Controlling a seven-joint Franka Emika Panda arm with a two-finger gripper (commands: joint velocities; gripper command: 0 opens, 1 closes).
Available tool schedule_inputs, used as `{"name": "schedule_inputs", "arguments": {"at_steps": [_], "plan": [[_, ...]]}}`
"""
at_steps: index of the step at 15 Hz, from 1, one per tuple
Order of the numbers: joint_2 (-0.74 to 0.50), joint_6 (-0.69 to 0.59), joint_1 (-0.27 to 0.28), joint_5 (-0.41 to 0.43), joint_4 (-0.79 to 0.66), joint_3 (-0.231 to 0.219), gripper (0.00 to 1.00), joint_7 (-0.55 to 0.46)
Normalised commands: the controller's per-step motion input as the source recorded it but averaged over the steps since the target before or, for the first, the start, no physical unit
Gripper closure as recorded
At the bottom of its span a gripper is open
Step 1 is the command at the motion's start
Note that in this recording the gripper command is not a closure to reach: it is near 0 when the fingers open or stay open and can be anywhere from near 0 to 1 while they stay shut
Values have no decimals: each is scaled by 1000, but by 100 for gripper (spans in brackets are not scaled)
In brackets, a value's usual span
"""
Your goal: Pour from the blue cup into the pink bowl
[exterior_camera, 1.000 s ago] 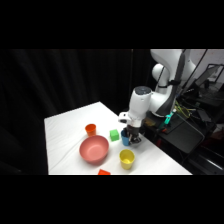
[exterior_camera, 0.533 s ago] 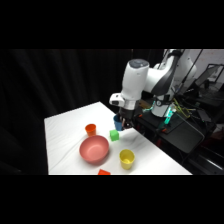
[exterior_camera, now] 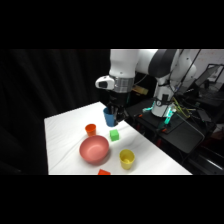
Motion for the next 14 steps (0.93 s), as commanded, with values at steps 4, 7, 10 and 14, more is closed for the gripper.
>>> {"name": "schedule_inputs", "arguments": {"at_steps": [4, 7, 10, 14], "plan": [[517, -117, -210, 475, 658, 165, 6, -606], [444, -324, -323, 824, 593, 258, 6, -941], [246, -481, -387, 703, 466, 261, 7, -869], [239, -670, -369, 518, 492, 144, 6, -720]]}}
